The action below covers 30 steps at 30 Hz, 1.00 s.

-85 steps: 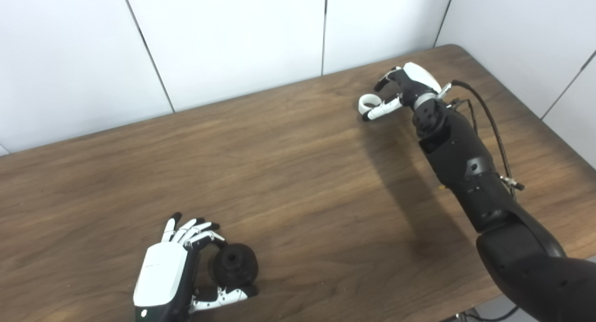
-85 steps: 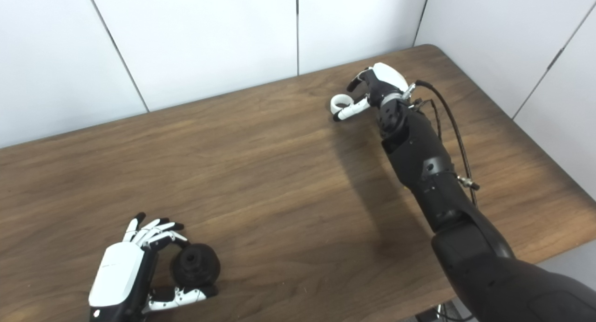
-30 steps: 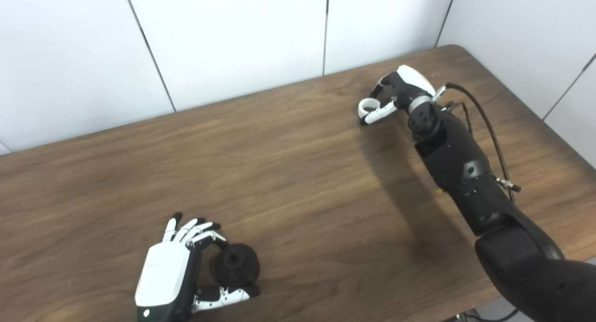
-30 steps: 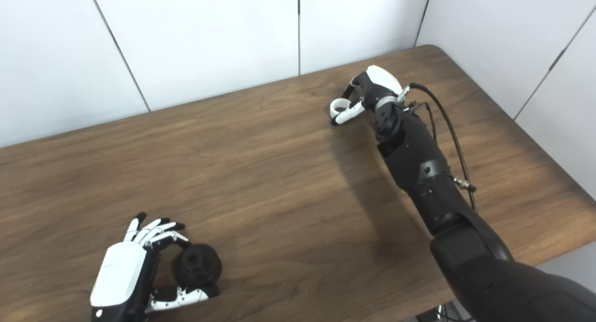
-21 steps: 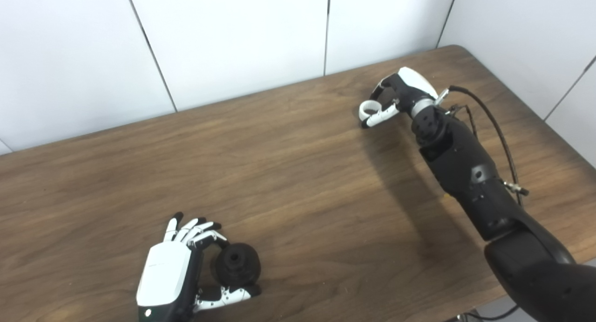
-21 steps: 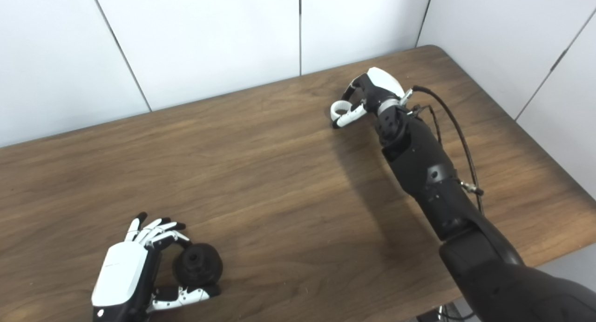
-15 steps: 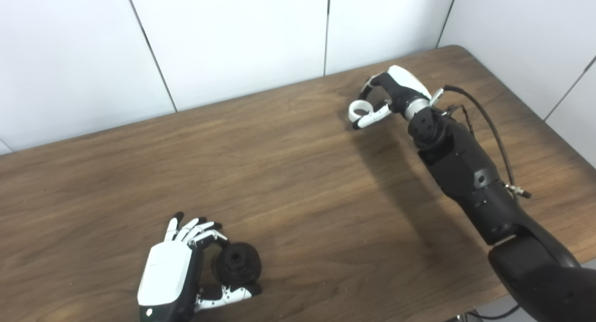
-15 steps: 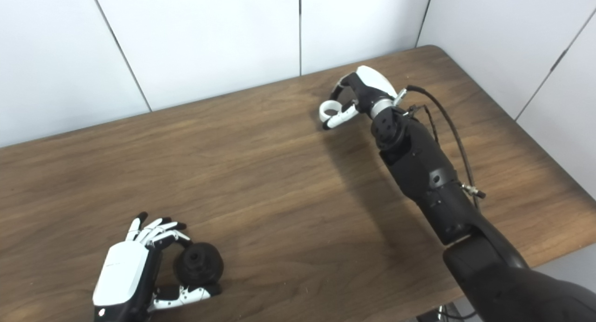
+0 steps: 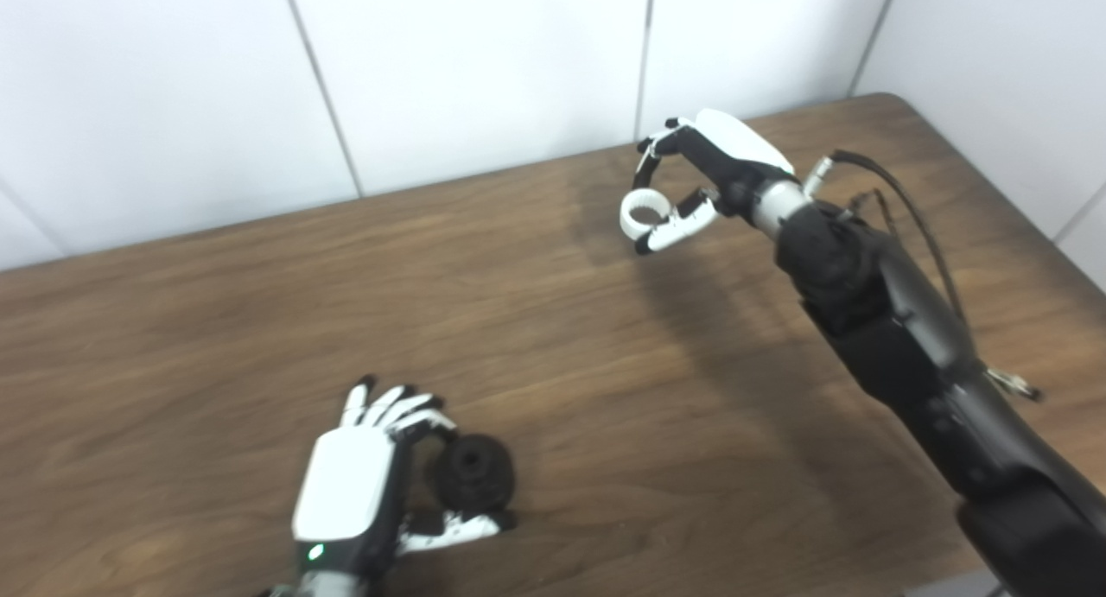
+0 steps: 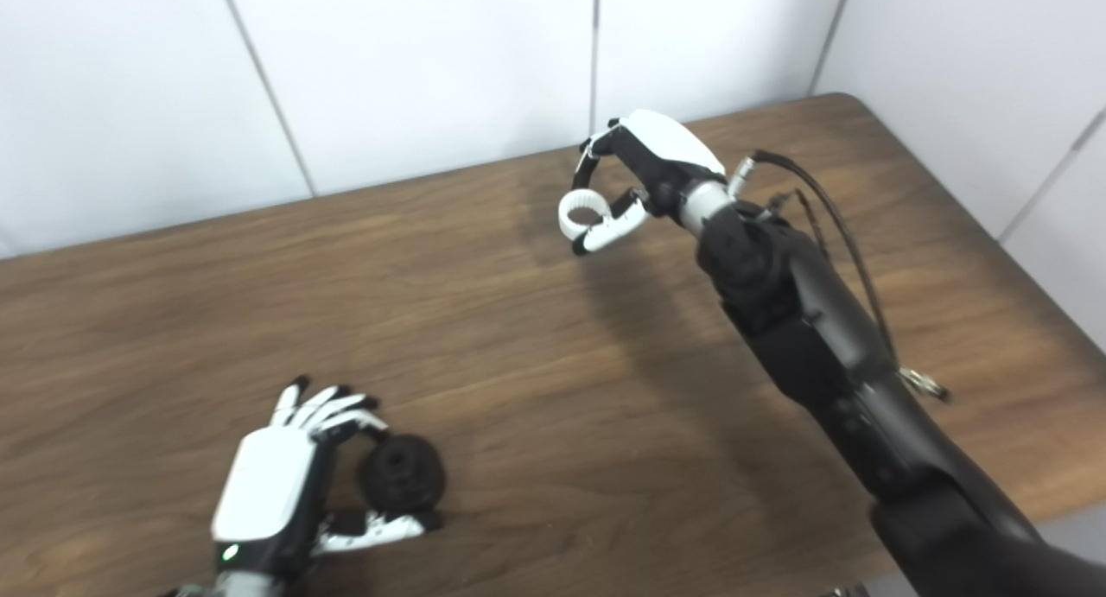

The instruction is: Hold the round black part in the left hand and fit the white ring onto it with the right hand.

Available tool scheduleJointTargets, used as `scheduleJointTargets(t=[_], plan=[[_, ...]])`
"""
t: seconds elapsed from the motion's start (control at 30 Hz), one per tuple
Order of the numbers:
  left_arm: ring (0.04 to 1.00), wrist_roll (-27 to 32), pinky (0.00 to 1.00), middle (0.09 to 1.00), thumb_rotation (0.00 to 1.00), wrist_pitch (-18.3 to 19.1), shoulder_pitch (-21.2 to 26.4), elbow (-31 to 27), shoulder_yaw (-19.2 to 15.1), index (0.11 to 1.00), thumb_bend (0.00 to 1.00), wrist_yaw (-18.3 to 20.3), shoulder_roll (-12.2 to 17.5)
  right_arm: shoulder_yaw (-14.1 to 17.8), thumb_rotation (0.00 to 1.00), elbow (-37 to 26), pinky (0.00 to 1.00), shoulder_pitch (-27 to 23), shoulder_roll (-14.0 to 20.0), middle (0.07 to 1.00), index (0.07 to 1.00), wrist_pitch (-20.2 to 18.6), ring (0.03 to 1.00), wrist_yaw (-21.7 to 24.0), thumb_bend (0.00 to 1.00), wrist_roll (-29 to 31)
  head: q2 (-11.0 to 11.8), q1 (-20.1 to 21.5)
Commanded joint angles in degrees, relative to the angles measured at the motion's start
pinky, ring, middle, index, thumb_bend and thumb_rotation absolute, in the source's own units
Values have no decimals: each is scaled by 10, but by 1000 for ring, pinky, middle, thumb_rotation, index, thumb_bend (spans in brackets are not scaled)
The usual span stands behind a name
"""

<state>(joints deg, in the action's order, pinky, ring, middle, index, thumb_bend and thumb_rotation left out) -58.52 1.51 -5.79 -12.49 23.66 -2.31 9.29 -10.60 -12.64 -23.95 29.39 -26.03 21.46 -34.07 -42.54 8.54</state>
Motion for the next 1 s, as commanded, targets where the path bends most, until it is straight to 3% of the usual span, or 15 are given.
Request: scheduleJointTargets(t=[0.0,0.33,0.57,0.97], plan=[[870,-19,1000,774,55,5,2,12,11,485,524,11,-3,1,133,-45,974,-12,16,829,484,-3,961,19,523,-3,-1,-5],[872,-36,1000,775,55,16,9,21,24,485,524,4,-16,-4,136,-162,989,26,-45,844,483,-9,953,132,524,-40,-10,-41],[874,-41,1000,776,55,28,11,16,30,484,524,8,-19,-17,136,-194,1000,50,-74,839,483,-9,953,172,524,-44,-16,-46],[875,-44,1000,774,56,35,14,12,35,484,524,14,-21,-46,133,-231,1000,83,-111,840,483,-6,958,196,524,-55,-25,-50]])
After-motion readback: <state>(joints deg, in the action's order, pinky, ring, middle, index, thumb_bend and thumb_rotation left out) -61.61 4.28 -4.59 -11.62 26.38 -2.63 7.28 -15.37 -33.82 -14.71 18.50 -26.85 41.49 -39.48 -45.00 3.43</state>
